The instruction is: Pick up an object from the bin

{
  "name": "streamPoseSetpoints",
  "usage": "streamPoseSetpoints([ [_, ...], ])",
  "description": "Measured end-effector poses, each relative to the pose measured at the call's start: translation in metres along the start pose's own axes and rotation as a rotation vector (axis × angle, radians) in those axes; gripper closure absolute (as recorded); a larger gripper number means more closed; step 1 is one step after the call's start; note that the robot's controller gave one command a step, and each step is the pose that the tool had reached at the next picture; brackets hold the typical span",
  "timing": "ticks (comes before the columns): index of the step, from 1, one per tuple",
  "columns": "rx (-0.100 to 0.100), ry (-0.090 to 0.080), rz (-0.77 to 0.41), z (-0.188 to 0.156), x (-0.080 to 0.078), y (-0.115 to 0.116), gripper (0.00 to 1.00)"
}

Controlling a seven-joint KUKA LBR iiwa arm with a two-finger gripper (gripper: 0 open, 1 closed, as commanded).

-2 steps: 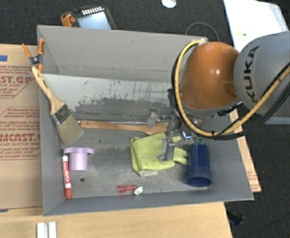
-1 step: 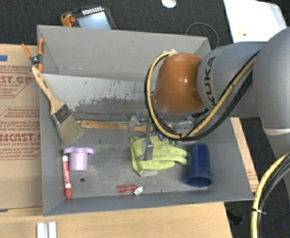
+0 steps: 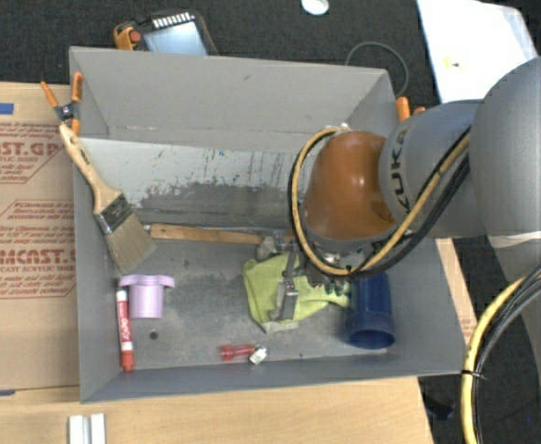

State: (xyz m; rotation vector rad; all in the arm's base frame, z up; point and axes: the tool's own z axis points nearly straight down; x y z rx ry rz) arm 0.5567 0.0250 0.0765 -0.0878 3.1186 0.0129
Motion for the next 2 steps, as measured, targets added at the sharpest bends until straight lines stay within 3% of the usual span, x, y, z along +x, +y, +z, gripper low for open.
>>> streamPoseSetpoints([
  [1,-0.003,-0.007,-0.778,-0.0065,-0.0029,-0.0474,1.00],
  [2,-0.003,-0.007,-0.779,-0.0064,-0.0029,-0.0468,1.00],
])
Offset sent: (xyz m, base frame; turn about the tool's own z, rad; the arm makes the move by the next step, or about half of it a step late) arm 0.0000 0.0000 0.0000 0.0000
